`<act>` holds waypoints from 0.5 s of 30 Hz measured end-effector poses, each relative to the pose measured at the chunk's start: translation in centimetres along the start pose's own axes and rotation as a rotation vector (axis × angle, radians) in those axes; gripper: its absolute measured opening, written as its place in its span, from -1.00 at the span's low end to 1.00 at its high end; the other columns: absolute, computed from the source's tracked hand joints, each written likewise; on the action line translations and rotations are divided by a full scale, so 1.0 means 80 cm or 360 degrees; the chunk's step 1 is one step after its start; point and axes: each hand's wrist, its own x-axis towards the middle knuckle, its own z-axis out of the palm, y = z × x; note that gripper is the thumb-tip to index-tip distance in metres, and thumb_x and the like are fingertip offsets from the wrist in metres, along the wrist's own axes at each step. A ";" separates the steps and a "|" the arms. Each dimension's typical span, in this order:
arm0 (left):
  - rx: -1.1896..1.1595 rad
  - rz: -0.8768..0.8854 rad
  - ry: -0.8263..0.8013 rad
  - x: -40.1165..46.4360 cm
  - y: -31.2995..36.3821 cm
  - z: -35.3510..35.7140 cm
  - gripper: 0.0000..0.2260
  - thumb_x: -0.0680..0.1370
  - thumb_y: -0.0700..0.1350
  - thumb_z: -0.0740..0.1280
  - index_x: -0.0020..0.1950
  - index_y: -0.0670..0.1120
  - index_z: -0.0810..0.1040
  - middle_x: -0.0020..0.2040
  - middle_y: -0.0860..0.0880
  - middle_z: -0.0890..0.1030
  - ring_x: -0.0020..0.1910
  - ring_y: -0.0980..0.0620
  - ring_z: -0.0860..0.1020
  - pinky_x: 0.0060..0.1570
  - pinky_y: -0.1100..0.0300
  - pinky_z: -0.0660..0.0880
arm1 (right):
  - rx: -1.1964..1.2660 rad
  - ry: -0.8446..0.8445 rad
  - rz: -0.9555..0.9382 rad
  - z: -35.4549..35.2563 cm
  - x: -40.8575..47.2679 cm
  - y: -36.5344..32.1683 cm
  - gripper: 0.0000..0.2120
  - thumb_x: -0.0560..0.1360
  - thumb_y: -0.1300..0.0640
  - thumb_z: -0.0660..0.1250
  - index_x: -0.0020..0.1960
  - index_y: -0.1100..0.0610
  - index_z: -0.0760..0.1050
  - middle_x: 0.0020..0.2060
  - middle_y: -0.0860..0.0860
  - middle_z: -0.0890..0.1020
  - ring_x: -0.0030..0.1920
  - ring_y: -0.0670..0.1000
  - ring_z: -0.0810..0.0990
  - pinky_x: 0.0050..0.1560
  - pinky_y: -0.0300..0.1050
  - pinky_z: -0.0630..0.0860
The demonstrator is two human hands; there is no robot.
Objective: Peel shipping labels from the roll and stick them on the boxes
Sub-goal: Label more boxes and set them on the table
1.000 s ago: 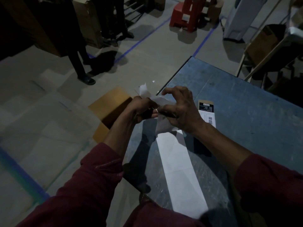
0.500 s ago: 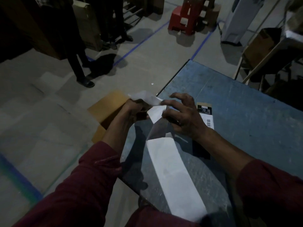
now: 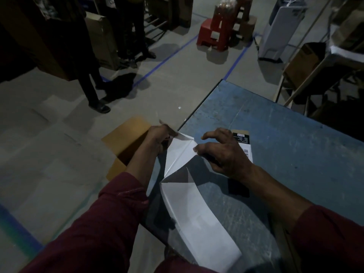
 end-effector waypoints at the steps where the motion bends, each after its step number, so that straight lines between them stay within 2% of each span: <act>1: -0.0003 0.0016 0.0022 0.004 -0.002 0.001 -0.79 0.41 -0.39 0.51 0.02 -0.30 0.63 -0.04 -0.21 0.65 -0.15 -0.18 0.65 -0.29 0.06 0.59 | -0.0005 0.0006 -0.0025 0.001 -0.002 0.000 -0.72 0.38 0.28 0.60 0.07 0.14 0.70 0.10 0.14 0.63 0.22 0.07 0.48 0.22 -0.03 0.32; 4: 0.0130 0.0197 0.0001 0.007 -0.007 0.000 -0.65 0.47 -0.32 0.48 0.24 -0.24 0.58 0.13 -0.21 0.62 0.08 -0.22 0.62 -0.13 0.05 0.57 | 0.0036 -0.0005 -0.0034 -0.001 -0.003 -0.002 -0.75 0.41 0.30 0.57 0.06 0.14 0.69 0.08 0.14 0.65 0.22 0.08 0.51 0.22 -0.03 0.33; 5: 0.0179 0.0325 -0.0028 0.010 -0.012 -0.003 -0.46 0.46 -0.31 0.49 0.41 -0.18 0.46 0.22 -0.23 0.57 0.17 -0.26 0.59 -0.10 0.04 0.58 | 0.0056 -0.0011 -0.0025 -0.001 -0.003 -0.001 -0.76 0.43 0.30 0.56 0.07 0.14 0.69 0.08 0.14 0.66 0.21 0.10 0.53 0.20 -0.02 0.35; 6: 0.0232 0.0480 -0.0018 0.009 -0.016 -0.009 -0.20 0.41 -0.29 0.52 0.57 -0.05 0.26 0.35 -0.24 0.47 0.28 -0.29 0.53 0.01 -0.03 0.61 | 0.0072 -0.0025 -0.0009 -0.002 -0.001 -0.002 -0.77 0.44 0.30 0.55 0.07 0.14 0.69 0.08 0.14 0.66 0.21 0.11 0.55 0.18 -0.01 0.38; 7: 0.0361 0.0747 0.0047 0.007 -0.018 -0.018 0.02 0.33 -0.24 0.56 0.63 0.14 0.08 0.48 -0.24 0.33 0.41 -0.32 0.42 0.19 -0.14 0.56 | 0.0082 -0.0029 -0.0007 0.000 -0.002 -0.001 -0.78 0.45 0.30 0.54 0.08 0.15 0.69 0.08 0.13 0.67 0.20 0.12 0.57 0.16 0.01 0.42; 9: 0.1120 0.1486 0.0267 -0.011 -0.009 -0.024 0.17 0.23 -0.07 0.60 0.64 0.28 -0.06 0.63 -0.20 0.03 0.59 -0.36 0.10 0.46 -0.33 0.25 | 0.0119 -0.0072 -0.0006 0.002 -0.001 0.001 -0.76 0.45 0.30 0.53 0.10 0.14 0.69 0.08 0.11 0.68 0.17 0.13 0.62 0.12 0.04 0.51; 10: 0.1565 0.1785 0.0317 -0.026 0.003 -0.022 0.16 0.23 0.01 0.61 0.64 0.30 -0.03 0.66 -0.18 -0.10 0.64 -0.35 -0.07 0.51 -0.41 0.09 | 0.0131 -0.0104 -0.0019 0.002 0.000 0.001 -0.76 0.46 0.31 0.52 0.11 0.15 0.69 0.07 0.09 0.69 0.15 0.14 0.63 0.09 0.06 0.54; 12: 0.2397 0.2102 0.0171 -0.045 0.031 -0.013 0.00 0.29 0.09 0.60 0.62 0.34 0.15 0.70 -0.11 -0.22 0.63 -0.28 -0.34 0.48 -0.55 -0.21 | 0.0122 -0.0128 -0.0059 0.007 0.001 0.000 -0.77 0.46 0.33 0.49 0.10 0.18 0.68 0.05 0.10 0.71 0.08 0.16 0.66 0.00 0.08 0.56; 13: 0.2735 0.2100 -0.0019 -0.047 0.043 -0.004 -0.15 0.36 0.10 0.58 0.58 0.34 0.28 0.72 -0.07 -0.15 0.63 -0.23 -0.37 0.42 -0.57 -0.34 | 0.0116 -0.0125 -0.0101 0.012 0.001 -0.001 -0.78 0.46 0.35 0.49 0.08 0.19 0.68 0.03 0.11 0.71 0.04 0.17 0.66 -0.04 0.09 0.56; 15: 0.3153 0.1849 -0.0343 -0.054 0.067 0.011 -0.48 0.50 0.05 0.50 0.45 0.29 0.50 0.66 0.04 0.26 0.69 -0.10 -0.20 0.35 -0.55 -0.44 | 0.0063 -0.0121 -0.0141 0.018 0.003 -0.006 -0.81 0.47 0.36 0.49 0.05 0.18 0.67 -0.01 0.12 0.71 -0.03 0.18 0.67 -0.12 0.11 0.56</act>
